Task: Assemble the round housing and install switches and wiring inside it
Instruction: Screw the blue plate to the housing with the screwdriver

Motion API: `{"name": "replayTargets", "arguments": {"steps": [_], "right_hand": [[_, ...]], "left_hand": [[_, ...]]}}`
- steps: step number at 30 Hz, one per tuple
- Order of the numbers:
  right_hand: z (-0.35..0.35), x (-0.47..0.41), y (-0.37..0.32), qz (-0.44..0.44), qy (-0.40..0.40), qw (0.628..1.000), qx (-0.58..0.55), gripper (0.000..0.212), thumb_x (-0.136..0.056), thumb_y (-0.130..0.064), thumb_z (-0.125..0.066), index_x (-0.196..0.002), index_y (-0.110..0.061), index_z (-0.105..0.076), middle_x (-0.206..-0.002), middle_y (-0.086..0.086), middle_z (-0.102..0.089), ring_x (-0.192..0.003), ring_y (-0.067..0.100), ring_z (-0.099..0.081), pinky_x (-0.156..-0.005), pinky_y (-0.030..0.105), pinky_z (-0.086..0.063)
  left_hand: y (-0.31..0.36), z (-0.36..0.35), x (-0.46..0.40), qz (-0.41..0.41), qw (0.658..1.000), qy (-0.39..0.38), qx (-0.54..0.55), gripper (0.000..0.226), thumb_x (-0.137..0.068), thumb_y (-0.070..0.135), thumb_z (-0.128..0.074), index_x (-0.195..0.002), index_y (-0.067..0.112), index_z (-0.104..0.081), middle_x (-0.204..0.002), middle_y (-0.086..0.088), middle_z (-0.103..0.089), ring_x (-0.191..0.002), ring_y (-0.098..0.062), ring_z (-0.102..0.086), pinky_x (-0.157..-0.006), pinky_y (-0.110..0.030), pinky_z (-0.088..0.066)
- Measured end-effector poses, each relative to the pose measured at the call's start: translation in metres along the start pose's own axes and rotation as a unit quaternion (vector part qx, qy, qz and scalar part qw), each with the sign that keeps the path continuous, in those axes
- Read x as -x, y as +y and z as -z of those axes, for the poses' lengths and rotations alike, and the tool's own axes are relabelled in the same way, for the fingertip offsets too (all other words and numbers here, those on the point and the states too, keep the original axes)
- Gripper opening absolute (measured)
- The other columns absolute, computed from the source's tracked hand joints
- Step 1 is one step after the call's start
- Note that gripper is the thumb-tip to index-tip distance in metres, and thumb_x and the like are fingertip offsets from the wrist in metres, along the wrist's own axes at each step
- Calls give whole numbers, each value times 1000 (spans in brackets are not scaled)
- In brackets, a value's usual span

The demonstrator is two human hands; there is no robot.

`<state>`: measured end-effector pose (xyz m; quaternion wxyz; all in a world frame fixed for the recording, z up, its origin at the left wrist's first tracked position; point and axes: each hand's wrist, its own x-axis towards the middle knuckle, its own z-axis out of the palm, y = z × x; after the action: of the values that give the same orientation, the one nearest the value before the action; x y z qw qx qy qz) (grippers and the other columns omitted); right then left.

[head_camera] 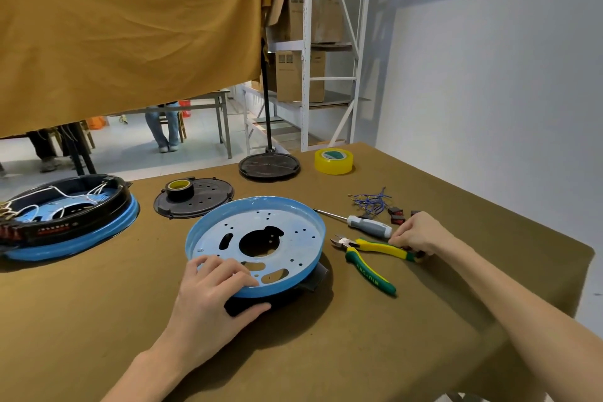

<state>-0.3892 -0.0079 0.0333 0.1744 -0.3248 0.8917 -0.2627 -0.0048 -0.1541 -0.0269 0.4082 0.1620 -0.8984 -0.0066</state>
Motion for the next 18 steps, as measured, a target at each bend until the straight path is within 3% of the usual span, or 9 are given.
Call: {"name": "replayTargets", "arguments": {"steps": [4, 8, 10, 14, 18], "right_hand": [[9, 2, 0, -21, -48, 999, 5, 10, -86, -22, -83, -81, -14, -83, -66, 5, -64, -44, 15, -48, -37, 19, -31], [12, 5, -9, 2, -50, 997, 60, 12, -81, -22, -87, -73, -14, -82, -65, 2, -68, -60, 18, -59, -49, 26, -43], [8, 6, -15, 25, -27, 992, 118, 20, -81, -25, -87, -65, -17, -78, -62, -3, -67, -63, 15, -61, -53, 24, -46], [8, 6, -18, 20, -32, 991, 131, 17, -83, -21, -84, -70, -12, -78, -57, -4, -67, -51, 9, -58, -43, 18, -43], [5, 5, -21, 27, -41, 982, 182, 18, -86, -20, -79, -74, -10, -71, -72, 3, -67, -69, 18, -63, -63, 27, -51]], "left_hand": [[-5, 8, 0, 0, 999, -34, 7, 39, -83, 62, -65, -95, 27, -77, -101, 12, -68, -97, -5, -58, -90, -32, -45], [-6, 11, 0, 5, 999, -41, 9, 37, -83, 59, -72, -95, 25, -75, -101, 9, -68, -98, -1, -52, -86, -21, -42], [-5, 12, 0, 2, 999, -41, 2, 40, -85, 63, -68, -95, 25, -75, -100, 10, -68, -96, -2, -55, -85, -22, -45], [-3, 12, 0, 7, 999, -46, -1, 44, -84, 65, -61, -94, 25, -75, -100, 11, -68, -94, -7, -61, -83, -28, -50], [-4, 11, 1, 10, 999, -51, 3, 41, -84, 65, -62, -95, 27, -74, -100, 12, -67, -93, -8, -61, -86, -26, -44]]}}
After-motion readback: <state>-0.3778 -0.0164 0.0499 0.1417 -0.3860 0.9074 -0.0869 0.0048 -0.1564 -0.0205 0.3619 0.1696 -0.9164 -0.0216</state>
